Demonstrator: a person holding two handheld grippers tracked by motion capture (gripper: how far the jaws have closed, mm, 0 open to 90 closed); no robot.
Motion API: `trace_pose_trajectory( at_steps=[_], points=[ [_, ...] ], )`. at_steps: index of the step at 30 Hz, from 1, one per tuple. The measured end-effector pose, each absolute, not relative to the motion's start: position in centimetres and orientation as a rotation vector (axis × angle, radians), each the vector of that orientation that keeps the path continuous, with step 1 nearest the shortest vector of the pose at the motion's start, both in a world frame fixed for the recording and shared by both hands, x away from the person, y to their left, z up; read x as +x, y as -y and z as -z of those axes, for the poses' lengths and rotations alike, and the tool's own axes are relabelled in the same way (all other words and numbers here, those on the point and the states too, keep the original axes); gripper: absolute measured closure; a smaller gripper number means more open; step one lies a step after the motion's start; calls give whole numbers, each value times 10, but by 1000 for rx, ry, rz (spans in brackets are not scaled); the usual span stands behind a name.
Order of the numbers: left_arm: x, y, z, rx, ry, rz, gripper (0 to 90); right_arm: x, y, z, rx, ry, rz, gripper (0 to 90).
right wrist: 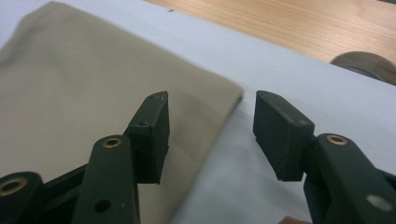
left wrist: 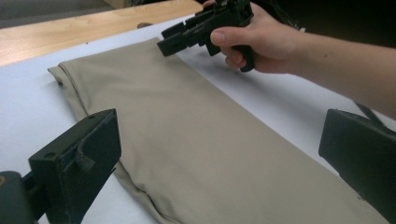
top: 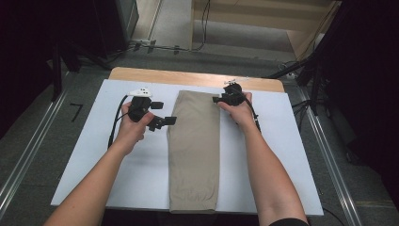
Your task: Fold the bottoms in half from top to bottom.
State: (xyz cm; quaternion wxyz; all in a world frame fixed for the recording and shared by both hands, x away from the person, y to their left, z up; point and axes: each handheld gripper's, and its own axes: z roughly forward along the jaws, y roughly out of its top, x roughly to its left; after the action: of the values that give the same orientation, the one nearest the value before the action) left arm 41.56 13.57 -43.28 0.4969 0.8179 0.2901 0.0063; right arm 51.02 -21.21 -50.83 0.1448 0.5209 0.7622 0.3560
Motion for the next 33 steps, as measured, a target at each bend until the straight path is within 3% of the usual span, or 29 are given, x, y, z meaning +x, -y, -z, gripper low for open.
trace_pose_trajectory(
  at_steps=[9, 15, 21, 24, 26, 33],
  points=[
    [466, -108, 446, 2016, -774, -2, 17, 514, 204, 519, 1462, -2163, -1019, 451],
    [502, -96, 457, 2071, -860, -60, 105, 510, 199, 520, 1371, -2210, -1042, 702],
    [528, -92, 476, 2155, -957, -81, 192, 510, 198, 520, 1354, -2228, -1057, 807],
    [538, -94, 481, 2140, -1000, -69, 294, 508, 196, 520, 1328, -2234, -1045, 824],
    [544, -93, 484, 2159, -1036, -75, 452, 507, 195, 520, 1320, -2228, -1033, 828],
    [554, -83, 494, 2126, -1057, -127, 455, 506, 194, 521, 1314, -2222, -1028, 832]
  ],
)
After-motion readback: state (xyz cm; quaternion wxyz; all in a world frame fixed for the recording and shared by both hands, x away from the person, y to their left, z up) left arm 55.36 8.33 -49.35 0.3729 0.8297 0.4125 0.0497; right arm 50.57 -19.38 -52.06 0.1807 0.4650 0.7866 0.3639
